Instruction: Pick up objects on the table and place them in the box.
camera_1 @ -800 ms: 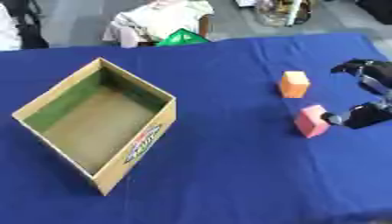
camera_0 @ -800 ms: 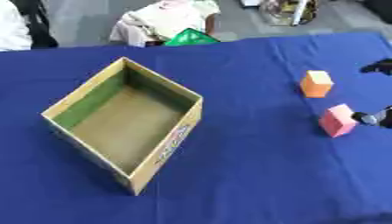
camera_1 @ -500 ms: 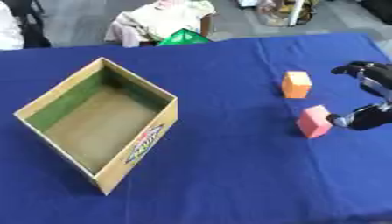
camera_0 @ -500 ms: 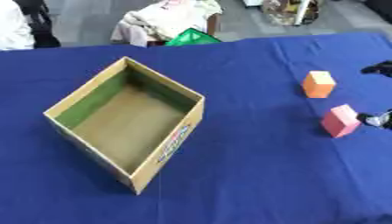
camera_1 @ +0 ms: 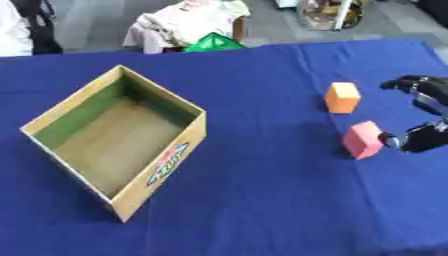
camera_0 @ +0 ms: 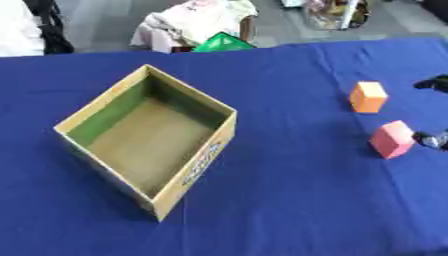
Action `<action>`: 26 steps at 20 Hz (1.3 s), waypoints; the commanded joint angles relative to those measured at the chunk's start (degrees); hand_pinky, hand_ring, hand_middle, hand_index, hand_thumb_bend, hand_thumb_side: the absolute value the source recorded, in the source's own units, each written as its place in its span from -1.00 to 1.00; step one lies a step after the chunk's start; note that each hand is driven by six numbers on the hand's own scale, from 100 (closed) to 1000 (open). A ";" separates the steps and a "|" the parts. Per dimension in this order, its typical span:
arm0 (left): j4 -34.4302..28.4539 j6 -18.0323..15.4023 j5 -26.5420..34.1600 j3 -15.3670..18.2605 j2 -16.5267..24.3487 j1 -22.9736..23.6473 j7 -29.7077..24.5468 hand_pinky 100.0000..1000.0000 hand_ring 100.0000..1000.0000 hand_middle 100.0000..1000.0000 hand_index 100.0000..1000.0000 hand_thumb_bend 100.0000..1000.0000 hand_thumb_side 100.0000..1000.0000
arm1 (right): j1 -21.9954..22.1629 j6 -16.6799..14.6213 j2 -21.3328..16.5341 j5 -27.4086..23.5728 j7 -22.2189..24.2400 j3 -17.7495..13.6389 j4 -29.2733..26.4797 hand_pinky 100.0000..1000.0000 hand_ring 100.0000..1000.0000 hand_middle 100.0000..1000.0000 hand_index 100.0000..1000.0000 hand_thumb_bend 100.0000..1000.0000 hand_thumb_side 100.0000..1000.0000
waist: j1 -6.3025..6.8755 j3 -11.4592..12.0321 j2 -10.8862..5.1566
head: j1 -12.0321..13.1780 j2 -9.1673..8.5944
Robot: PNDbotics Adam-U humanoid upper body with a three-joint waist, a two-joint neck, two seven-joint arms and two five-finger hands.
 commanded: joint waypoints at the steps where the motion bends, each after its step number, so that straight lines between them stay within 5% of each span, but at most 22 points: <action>1: -0.83 0.05 0.18 0.20 2.08 -0.64 -0.12 0.65 0.30 0.38 0.71 0.04 0.90 | -0.04 -0.16 -3.02 0.10 0.70 0.15 -0.68 0.78 0.84 0.81 0.94 -0.37 -0.73 | -0.02 0.07 -0.50 | 0.22 0.15; 12: -0.83 0.09 0.30 0.08 2.14 -0.73 -0.27 0.65 0.29 0.39 0.71 0.04 0.90 | 0.26 -0.91 -5.83 -0.28 3.23 3.41 2.42 0.79 0.86 0.83 0.94 -0.30 -0.72 | -0.06 0.21 -0.51 | 0.31 0.20; 26: -0.83 0.20 0.67 -0.23 1.72 -0.91 -0.59 0.66 0.29 0.39 0.71 0.03 0.91 | -4.84 -3.15 -8.71 -1.36 3.90 6.77 8.11 0.78 0.86 0.83 0.95 -0.30 -0.72 | 0.00 0.94 -0.20 | -0.51 0.29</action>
